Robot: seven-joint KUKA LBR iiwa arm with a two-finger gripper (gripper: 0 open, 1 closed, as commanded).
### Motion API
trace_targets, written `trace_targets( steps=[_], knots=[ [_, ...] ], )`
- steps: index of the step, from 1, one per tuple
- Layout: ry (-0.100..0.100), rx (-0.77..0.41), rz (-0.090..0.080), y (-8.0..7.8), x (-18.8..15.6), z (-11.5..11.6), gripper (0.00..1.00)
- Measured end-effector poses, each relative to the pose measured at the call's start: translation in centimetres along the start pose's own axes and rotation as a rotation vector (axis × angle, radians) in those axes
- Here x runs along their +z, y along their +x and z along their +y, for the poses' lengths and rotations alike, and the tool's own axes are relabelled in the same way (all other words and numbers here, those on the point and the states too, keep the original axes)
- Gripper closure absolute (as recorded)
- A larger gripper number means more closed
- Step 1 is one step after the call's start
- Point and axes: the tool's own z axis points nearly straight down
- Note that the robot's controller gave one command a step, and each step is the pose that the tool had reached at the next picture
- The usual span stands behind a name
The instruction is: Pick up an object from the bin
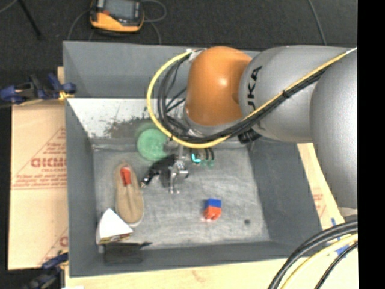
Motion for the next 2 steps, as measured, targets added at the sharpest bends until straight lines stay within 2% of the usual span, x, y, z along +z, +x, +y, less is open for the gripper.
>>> trace_targets(
  steps=[1, 2],
  knots=[
    [-0.001, 0.002, -0.008, -0.2, -0.5, 0.0, 0.00],
    [-0.005, -0.006, -0.027, -1.2, 8.7, 0.6, 1.00]
  ],
)
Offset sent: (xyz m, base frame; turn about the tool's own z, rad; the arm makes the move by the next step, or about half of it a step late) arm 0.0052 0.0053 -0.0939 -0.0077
